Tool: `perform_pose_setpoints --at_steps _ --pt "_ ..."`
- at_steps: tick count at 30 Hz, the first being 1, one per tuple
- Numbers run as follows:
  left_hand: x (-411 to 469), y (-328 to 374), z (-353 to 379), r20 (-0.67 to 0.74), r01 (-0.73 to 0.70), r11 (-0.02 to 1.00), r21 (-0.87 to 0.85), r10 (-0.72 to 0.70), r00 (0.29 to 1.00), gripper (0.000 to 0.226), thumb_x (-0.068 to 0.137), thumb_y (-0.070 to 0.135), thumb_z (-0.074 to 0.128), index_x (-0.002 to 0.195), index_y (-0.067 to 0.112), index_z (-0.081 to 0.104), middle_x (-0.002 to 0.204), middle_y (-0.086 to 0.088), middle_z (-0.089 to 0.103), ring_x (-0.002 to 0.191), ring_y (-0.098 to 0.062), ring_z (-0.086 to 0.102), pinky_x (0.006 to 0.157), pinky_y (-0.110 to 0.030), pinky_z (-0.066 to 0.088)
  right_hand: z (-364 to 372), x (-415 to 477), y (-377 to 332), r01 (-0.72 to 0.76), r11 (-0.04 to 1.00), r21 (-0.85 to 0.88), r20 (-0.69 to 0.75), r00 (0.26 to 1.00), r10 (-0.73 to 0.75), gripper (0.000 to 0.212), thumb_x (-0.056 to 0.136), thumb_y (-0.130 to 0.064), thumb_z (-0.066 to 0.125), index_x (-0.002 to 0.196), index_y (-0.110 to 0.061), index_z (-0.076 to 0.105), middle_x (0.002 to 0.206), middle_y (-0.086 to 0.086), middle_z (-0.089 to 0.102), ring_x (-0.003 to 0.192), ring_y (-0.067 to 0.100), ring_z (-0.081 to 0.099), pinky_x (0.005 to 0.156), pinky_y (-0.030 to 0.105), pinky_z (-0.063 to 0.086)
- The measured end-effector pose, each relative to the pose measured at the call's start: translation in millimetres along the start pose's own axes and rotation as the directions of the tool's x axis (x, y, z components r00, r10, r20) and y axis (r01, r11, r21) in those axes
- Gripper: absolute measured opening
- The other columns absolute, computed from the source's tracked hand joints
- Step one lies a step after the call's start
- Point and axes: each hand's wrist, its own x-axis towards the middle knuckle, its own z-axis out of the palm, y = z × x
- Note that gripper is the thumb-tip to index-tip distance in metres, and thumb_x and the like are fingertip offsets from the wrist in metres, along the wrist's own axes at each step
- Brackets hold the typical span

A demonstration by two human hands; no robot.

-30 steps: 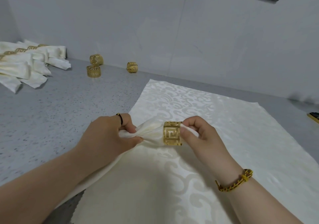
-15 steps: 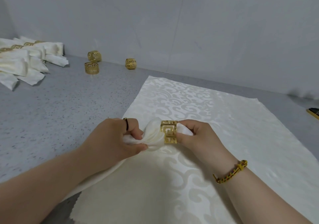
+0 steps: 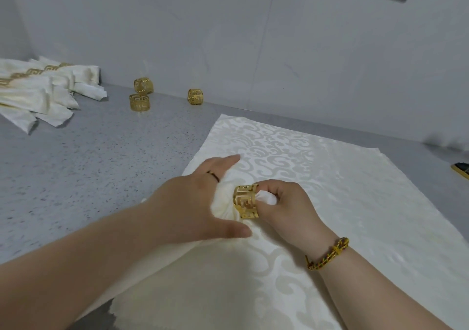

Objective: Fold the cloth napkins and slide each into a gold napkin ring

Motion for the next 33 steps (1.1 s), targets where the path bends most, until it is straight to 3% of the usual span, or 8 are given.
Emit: perform_pose_setpoints --at_steps 2,4,7,13,16,22,27,33 --pt "13 12 7 0.011 -0.081 0.991 0.106 0.080 0.997 0.107 0.064 0.066 0.064 0.143 0.043 -0.005 0.149 0.024 0.008 0.129 -0.003 0.034 0.099 -0.021 0.032 1 0 0 0.009 1.000 -0.022 0.009 1.000 -0.009 0.011 0.079 -0.002 0.058 0.077 -0.006 0.069 0.083 0.003 0.069 0.075 0.007 0.060 0.067 0.016 0.044" --pt "24 16 17 -0.016 -0.106 0.994 0.025 0.106 0.994 0.088 0.069 0.051 0.069 0.141 0.039 0.021 0.144 0.020 0.030 0.126 -0.003 0.039 0.097 -0.016 0.033 1 -1 -1 0.028 0.999 -0.038 0.017 0.999 -0.028 0.020 0.078 -0.002 0.059 0.066 -0.017 0.064 0.075 -0.007 0.065 0.071 -0.005 0.058 0.064 0.008 0.042" --pt "29 12 28 -0.133 -0.163 0.983 -0.087 0.150 0.980 0.021 0.074 0.031 0.068 0.081 0.037 0.050 0.079 0.015 0.057 0.078 -0.006 0.052 0.064 -0.016 0.038 2 -2 0 0.049 0.999 -0.017 0.008 0.999 -0.049 0.017 0.076 0.002 0.060 0.064 -0.008 0.065 0.069 -0.011 0.057 0.073 -0.015 0.052 0.067 -0.001 0.037" --pt "26 11 34 -0.299 -0.112 0.988 -0.103 0.077 0.951 0.017 0.068 0.037 0.061 0.074 0.024 0.053 0.063 0.005 0.051 0.066 -0.011 0.049 0.062 -0.025 0.041 4 0 4 0.090 0.994 -0.062 -0.064 0.994 -0.094 0.021 0.072 -0.007 0.068 0.065 -0.025 0.061 0.095 -0.025 0.043 0.100 -0.008 0.034 0.079 -0.008 0.019" --pt "24 11 34 -0.312 -0.100 0.982 -0.159 0.046 0.949 0.031 0.057 0.042 0.051 0.083 0.027 0.060 0.075 0.005 0.057 0.072 -0.010 0.053 0.065 -0.023 0.043 5 0 8 0.247 0.961 -0.122 -0.109 0.959 -0.260 0.011 0.063 -0.033 0.057 0.074 -0.033 0.060 0.094 -0.027 0.045 0.102 -0.019 0.033 0.090 0.007 0.023" --pt "23 11 33 -0.263 -0.054 0.936 -0.347 -0.042 0.964 0.028 0.059 0.033 0.069 0.085 0.022 0.064 0.077 0.004 0.060 0.073 -0.008 0.057 0.067 -0.023 0.045 3 2 16 0.467 0.861 -0.201 -0.100 0.865 -0.493 0.013 0.067 -0.026 0.051 0.080 -0.028 0.052 0.082 -0.023 0.049 0.089 -0.010 0.042 0.078 0.027 0.040" --pt "20 9 32 -0.330 0.040 0.927 -0.373 -0.173 0.928 0.028 0.060 0.038 0.074 0.081 0.029 0.058 0.072 0.009 0.062 0.068 -0.003 0.057 0.061 -0.012 0.041 4 -1 16 0.510 0.846 -0.157 -0.150 0.834 -0.531 0.010 0.072 -0.022 0.050 0.079 -0.026 0.045 0.091 -0.023 0.042 0.079 0.009 0.054 0.065 0.024 0.046" --pt "19 6 28 -0.288 0.083 0.963 -0.258 -0.158 0.944 0.030 0.066 0.037 0.074 0.087 0.021 0.060 0.075 0.006 0.061 0.074 -0.009 0.058 0.063 -0.016 0.040 5 -2 17 0.377 0.920 -0.108 -0.127 0.913 -0.389 0.023 0.073 -0.014 0.061 0.070 -0.027 0.042 0.085 -0.019 0.046 0.081 -0.011 0.047 0.072 0.003 0.037"
